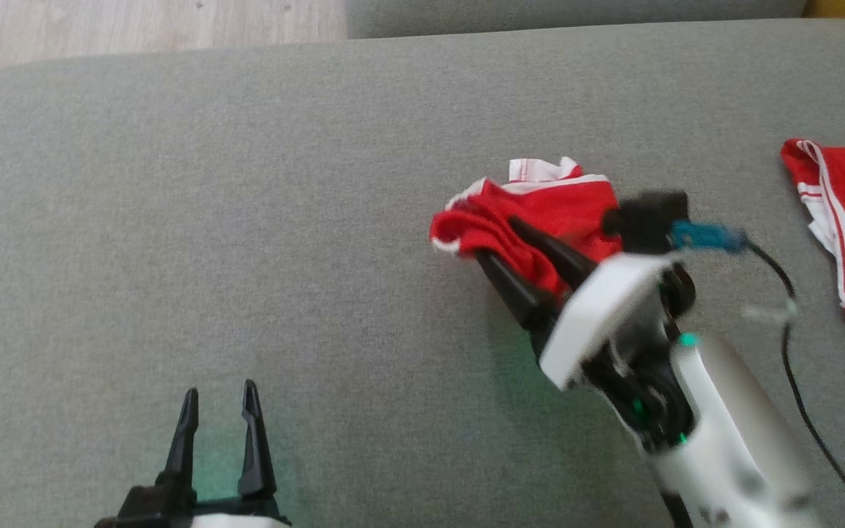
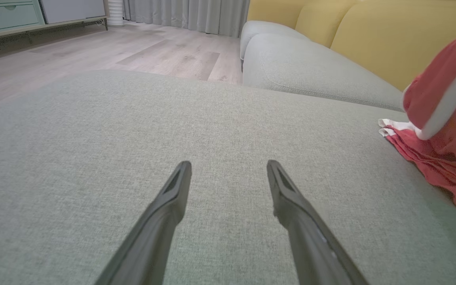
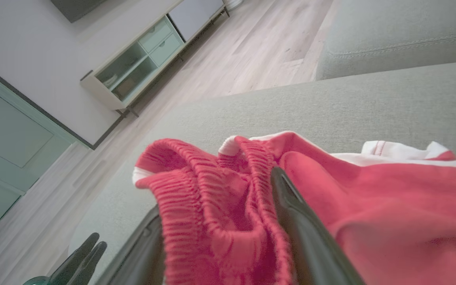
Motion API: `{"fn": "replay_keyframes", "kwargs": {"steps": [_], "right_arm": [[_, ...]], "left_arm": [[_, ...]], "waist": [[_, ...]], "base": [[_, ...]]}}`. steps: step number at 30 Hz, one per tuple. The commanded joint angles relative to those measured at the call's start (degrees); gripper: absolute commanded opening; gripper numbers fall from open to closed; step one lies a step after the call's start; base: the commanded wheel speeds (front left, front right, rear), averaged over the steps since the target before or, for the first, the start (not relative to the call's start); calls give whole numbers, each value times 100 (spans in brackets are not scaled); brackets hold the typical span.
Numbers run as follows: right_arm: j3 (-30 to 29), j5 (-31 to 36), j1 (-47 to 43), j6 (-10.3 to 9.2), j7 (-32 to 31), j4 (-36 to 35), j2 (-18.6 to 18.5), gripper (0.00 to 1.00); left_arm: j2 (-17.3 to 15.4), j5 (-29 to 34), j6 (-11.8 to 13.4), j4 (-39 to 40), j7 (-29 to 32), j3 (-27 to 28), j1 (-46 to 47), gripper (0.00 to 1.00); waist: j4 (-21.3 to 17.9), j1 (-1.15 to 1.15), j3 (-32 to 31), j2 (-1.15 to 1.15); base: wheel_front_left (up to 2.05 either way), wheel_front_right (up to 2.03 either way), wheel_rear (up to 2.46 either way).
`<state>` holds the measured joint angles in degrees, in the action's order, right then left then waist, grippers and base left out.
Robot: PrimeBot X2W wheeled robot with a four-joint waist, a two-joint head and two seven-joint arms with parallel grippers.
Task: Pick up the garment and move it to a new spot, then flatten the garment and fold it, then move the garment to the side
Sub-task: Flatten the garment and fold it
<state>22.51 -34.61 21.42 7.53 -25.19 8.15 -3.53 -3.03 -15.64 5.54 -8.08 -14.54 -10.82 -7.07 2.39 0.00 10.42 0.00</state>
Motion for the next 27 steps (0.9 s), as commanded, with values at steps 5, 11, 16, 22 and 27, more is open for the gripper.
{"fn": "replay_keyframes", "kwargs": {"steps": [5,11,16,22,27], "right_arm": [[-232,608,-666,-4,75,-1113,65,100],[-109,2083,-593,-4,125,-890,-247,100],[229,2460,-229,-4,140,-466,-210,100],[501,2095,-126,-4,145,-446,-76,100],[266,2043,-279,-4,488,-857,-139,100]], "left_arm": [[15,-67,75,241,-46,266,-70,100],[15,-85,29,229,-46,254,9,100],[15,-81,-19,223,-46,222,83,100],[15,-135,12,209,-46,214,57,100],[15,-132,19,251,-46,286,-44,100]], "waist": [[-124,0,-38,0],[-264,0,22,0],[-221,0,66,0],[-80,0,2,0],[-76,0,-191,0]], "base": [[0,0,0],[0,0,0],[0,0,0],[0,0,0],[0,0,0]]}}
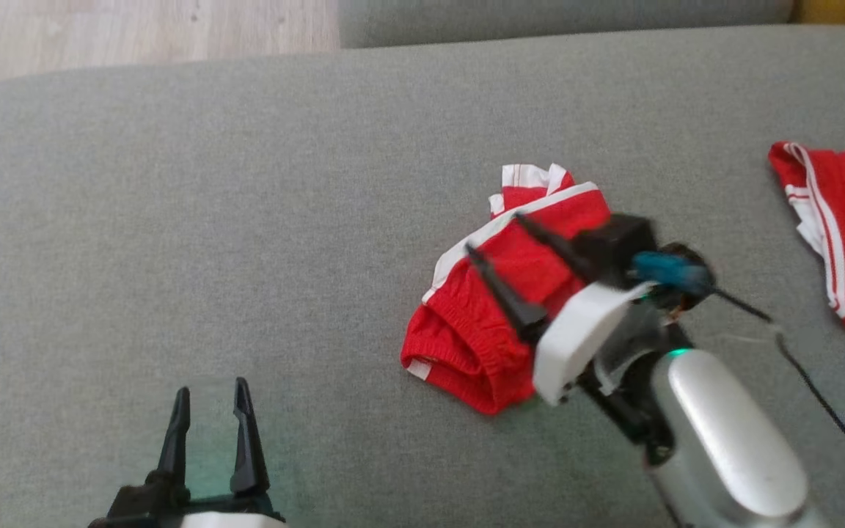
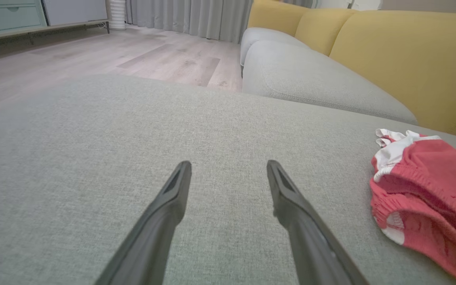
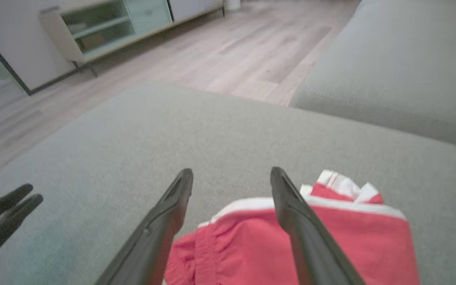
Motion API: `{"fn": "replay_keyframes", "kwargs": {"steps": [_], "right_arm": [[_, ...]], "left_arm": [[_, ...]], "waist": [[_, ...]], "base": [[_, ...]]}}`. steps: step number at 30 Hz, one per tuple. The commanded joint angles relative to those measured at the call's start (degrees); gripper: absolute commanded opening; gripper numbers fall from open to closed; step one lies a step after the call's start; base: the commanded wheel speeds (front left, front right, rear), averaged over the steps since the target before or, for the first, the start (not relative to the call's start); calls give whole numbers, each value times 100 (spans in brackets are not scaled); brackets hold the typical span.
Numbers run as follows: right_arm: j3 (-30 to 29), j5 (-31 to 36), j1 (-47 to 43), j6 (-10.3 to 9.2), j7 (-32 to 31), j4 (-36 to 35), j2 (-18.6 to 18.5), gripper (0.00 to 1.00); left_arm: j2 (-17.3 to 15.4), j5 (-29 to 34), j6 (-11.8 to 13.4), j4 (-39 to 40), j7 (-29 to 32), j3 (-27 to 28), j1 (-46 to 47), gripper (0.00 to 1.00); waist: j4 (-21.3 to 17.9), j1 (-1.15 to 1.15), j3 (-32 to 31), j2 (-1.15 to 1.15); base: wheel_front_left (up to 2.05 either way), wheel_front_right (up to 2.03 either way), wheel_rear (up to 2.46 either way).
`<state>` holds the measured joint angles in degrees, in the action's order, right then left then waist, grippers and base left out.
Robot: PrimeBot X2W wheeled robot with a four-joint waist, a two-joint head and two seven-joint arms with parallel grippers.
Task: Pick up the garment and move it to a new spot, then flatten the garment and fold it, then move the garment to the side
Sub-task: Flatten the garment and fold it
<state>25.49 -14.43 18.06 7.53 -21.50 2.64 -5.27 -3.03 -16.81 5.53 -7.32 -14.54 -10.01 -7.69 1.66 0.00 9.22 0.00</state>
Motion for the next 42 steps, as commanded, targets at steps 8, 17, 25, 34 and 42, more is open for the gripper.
{"fn": "replay_keyframes", "kwargs": {"steps": [8,17,25,34,42], "right_arm": [[-1202,496,-667,-4,898,-774,-437,100],[-1978,854,-1586,-4,1570,-478,-615,100],[-1539,620,-829,-4,1504,358,-318,0],[-959,730,-150,-4,1311,1761,-240,0],[-747,613,-365,-4,948,2208,-305,0]], "left_arm": [[15,-13,5,259,-46,273,-126,100],[15,-7,-26,314,-46,256,-239,100],[15,92,-138,274,-46,203,-7,100],[15,129,-204,167,-46,65,200,100],[15,111,-174,171,-46,120,111,100]], "waist": [[-22,0,-403,0],[-22,0,-516,0],[-8,0,-210,0],[214,0,-59,0],[188,0,-37,0]], "base": [[0,0,0],[0,0,0],[0,0,0],[0,0,0],[0,0,0]]}}
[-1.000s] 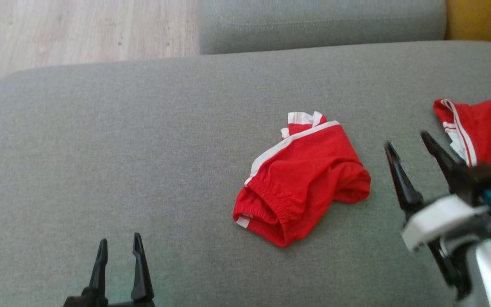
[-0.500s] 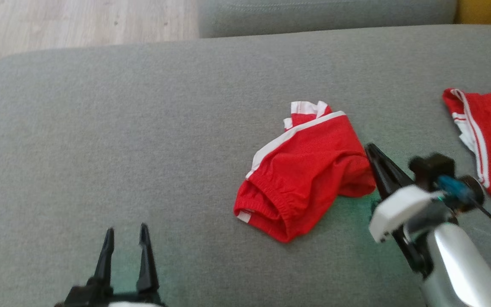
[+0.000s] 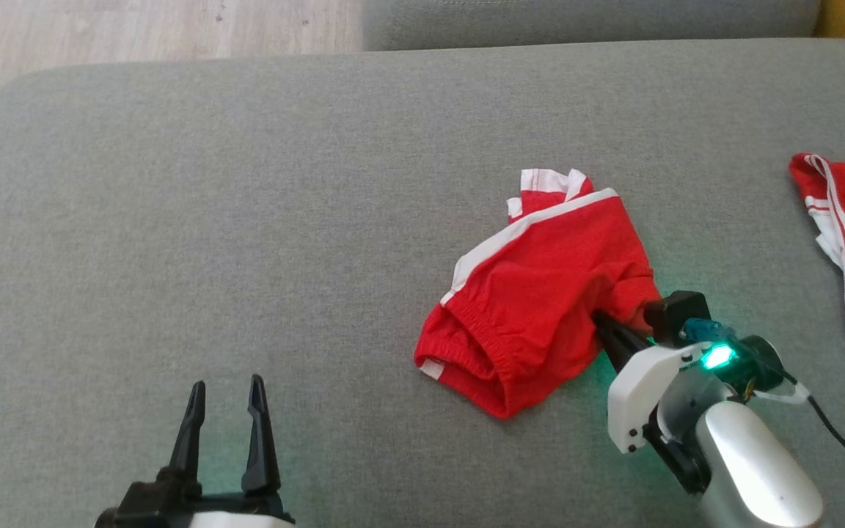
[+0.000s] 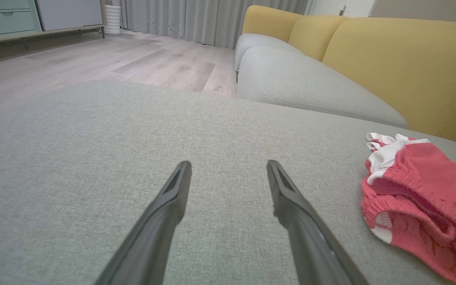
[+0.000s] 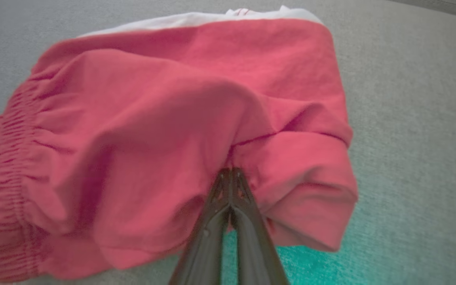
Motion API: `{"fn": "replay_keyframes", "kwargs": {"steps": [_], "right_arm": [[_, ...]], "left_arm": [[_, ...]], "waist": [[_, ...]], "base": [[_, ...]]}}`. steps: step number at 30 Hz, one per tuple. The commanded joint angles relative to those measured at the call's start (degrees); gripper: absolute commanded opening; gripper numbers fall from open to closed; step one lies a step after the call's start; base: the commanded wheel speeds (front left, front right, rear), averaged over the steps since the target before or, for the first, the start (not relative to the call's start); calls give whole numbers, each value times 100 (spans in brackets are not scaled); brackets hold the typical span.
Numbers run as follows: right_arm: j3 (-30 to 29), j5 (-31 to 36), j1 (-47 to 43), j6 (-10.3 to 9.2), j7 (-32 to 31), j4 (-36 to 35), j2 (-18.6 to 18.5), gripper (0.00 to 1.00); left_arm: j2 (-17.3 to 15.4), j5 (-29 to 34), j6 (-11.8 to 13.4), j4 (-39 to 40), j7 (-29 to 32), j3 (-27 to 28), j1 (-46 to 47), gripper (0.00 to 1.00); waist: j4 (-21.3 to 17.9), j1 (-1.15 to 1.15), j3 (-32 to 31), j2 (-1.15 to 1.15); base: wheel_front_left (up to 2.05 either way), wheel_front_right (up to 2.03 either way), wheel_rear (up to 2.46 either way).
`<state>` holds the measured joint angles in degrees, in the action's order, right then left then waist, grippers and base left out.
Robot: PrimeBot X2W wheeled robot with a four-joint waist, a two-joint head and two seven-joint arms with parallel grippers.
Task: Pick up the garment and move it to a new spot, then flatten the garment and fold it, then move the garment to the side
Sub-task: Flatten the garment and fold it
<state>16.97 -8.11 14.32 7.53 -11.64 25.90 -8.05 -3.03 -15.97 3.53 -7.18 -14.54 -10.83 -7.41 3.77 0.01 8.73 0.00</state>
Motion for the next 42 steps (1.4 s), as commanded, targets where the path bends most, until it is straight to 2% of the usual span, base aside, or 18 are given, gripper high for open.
{"fn": "replay_keyframes", "kwargs": {"steps": [1,7,12,19,21,22,26,29,33,34,42], "right_arm": [[106,-25,-16,-4,-87,-90,-23,0],[129,-56,-213,-4,-386,-65,-132,0],[137,-106,-434,-4,-608,-340,-262,0],[19,-197,-659,-4,-625,-1144,-298,0],[-17,-205,-741,-4,-620,-1459,-289,7],[-11,-206,-782,-4,-624,-1628,-284,8],[200,-252,-850,-4,-695,-2278,-196,1],[583,-344,-693,-4,-908,-2459,-47,0],[1094,-350,-283,-4,-1208,-2166,76,0],[1159,-319,-62,-4,-1327,-1870,159,0],[1381,-168,816,-4,-1828,-547,417,0]], "left_arm": [[15,26,27,157,-46,200,88,100],[15,31,36,167,-46,220,106,100],[15,58,36,165,-46,293,6,100],[15,95,22,170,-46,315,-63,100],[15,103,19,182,-46,324,-81,100],[15,106,17,187,-46,330,-91,100],[15,122,5,215,-46,368,-106,100],[15,160,-31,219,-46,364,-42,100],[15,187,-78,191,-46,284,128,100],[15,184,-87,180,-46,255,214,100],[15,159,-98,170,-46,241,402,100]], "waist": [[-34,-1,17,0],[-102,-1,2,0],[-225,-1,-103,0],[-329,-1,-278,0],[-342,-1,-300,0],[-347,-1,-310,0],[-377,-1,-274,0],[-371,-1,-190,0],[-264,-1,-58,0],[-203,-1,-7,0],[-16,-1,258,0]], "base": [[0,0,0],[0,0,0],[0,0,0],[0,0,0],[0,0,0],[0,0,0],[0,0,0],[0,0,0],[0,0,0],[0,0,0],[0,0,0]]}}
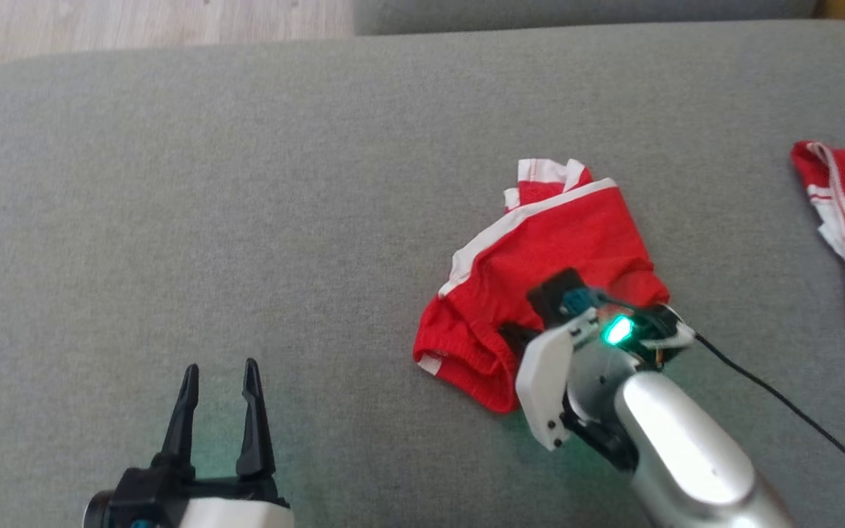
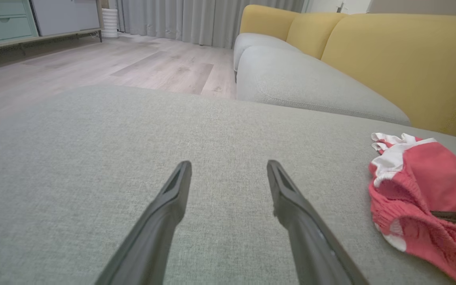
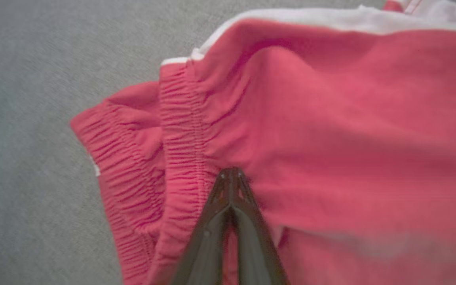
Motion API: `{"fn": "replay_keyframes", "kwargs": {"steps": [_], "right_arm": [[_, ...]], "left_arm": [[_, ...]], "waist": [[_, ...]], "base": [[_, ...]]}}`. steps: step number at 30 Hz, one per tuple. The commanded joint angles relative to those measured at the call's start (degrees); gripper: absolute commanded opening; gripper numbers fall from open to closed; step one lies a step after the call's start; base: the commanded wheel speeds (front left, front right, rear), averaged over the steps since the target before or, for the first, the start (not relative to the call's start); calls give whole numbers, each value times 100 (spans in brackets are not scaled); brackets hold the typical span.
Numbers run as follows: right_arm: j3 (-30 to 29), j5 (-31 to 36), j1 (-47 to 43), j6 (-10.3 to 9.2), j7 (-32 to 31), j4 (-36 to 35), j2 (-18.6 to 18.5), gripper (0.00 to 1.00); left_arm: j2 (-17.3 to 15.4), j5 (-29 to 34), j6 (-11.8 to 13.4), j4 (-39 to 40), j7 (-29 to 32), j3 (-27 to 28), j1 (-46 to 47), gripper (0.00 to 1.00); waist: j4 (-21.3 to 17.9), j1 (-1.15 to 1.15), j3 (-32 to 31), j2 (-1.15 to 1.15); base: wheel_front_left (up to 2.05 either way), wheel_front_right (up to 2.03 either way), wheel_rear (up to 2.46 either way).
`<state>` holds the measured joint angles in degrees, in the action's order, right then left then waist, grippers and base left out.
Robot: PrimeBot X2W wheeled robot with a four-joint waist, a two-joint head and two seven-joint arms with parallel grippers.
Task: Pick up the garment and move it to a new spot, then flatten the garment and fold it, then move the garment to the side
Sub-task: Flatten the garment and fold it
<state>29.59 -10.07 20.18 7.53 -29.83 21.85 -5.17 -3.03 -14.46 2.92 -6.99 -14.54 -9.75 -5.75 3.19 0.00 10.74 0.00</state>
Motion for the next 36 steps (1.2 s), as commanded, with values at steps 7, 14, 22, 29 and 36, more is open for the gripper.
{"fn": "replay_keyframes", "kwargs": {"steps": [7,14,22,29,36], "right_arm": [[223,27,801,-4,8,566,213,0],[333,-237,1256,-4,177,1027,227,0],[421,-570,1427,-4,633,1310,228,0],[134,-805,1089,-4,1344,856,229,88],[-688,-370,287,-4,2020,-68,177,100]], "left_arm": [[15,7,-46,126,-46,121,395,100],[15,15,-61,115,-46,120,553,100],[15,27,-70,65,-46,143,612,100],[15,53,-52,67,-46,305,402,100],[15,85,-73,112,-46,340,138,100]], "waist": [[126,0,218,0],[185,0,333,0],[154,0,257,0],[-89,0,-169,0],[-368,0,-639,0]], "base": [[0,0,0],[0,0,0],[0,0,0],[0,0,0],[0,0,0]]}}
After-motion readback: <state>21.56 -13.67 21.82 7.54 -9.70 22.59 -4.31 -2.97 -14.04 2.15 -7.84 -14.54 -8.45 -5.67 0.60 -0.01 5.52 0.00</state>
